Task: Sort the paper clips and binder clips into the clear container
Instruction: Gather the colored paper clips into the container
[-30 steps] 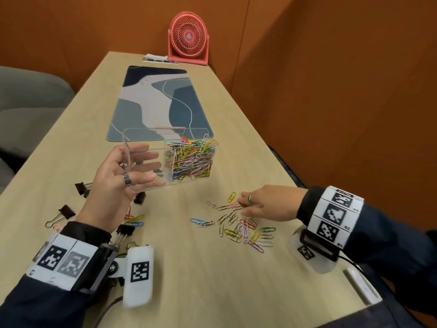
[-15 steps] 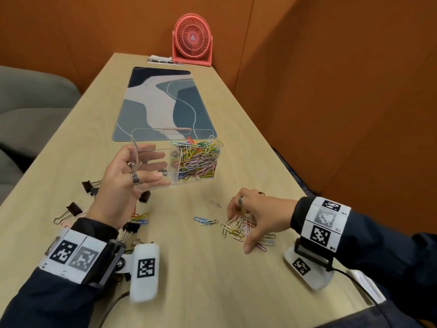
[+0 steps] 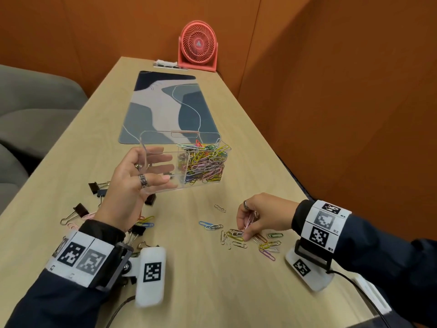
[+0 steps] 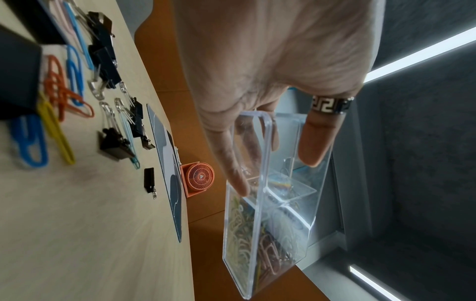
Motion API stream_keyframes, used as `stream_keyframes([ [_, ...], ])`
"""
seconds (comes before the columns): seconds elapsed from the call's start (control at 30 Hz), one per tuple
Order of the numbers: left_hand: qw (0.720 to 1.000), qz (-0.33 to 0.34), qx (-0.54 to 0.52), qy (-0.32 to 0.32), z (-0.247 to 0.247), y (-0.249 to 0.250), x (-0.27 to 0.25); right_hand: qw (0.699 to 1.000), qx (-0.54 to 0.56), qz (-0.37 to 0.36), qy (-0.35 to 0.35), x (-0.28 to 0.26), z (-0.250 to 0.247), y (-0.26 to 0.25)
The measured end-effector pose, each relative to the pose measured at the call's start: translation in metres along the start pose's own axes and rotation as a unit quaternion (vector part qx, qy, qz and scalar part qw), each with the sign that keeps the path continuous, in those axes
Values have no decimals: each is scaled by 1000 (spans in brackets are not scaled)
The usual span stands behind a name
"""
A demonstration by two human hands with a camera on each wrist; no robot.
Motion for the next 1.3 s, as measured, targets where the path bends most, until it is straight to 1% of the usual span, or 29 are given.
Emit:
stream_keyframes([
  [0.33, 1000, 8, -6, -6, 0, 3, 0, 1000, 8, -11, 15, 3, 0, -1],
  [0.53, 1000, 3, -2, -13, -1, -1, 1, 998, 61, -5, 35, 0, -2, 5],
  [0.63, 1000, 0, -1, -15, 0, -1, 1, 993, 106, -5, 48, -6, -11, 6],
  [0.7, 1000, -3, -3, -15, 1, -2, 0, 989, 119, -9, 84, -12, -27, 2],
  [0.77, 1000, -5, -4, -15, 1, -2, 0, 982, 118, -22, 144, -18, -51, -5],
  [0.9, 1000, -16, 2, -21, 3, -4, 0, 948, 146, -68, 275, -29, -99, -27],
  [0.97, 999, -20, 6, -28, 5, -4, -1, 933, 138, -95, 318, -29, -114, -42],
  [1.03, 999, -25, 8, -36, 7, -5, -2, 929, 129, -114, 328, -24, -119, -58],
  [1.17, 998, -33, 10, -53, 9, -5, -3, 942, 81, -116, 305, -6, -108, -78],
  [1.3, 998, -33, 9, -53, 9, -5, -3, 936, 93, -119, 317, 2, -98, -81],
])
Point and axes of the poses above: each hand's wrist, its own x-axis towards the middle knuckle, its own z-axis out of the palm, y = z × x, the point moved 4 cm from there along x, towards the middle knuckle, and after that the axes turned 3 degrees about -x, right-handed, at the moved point
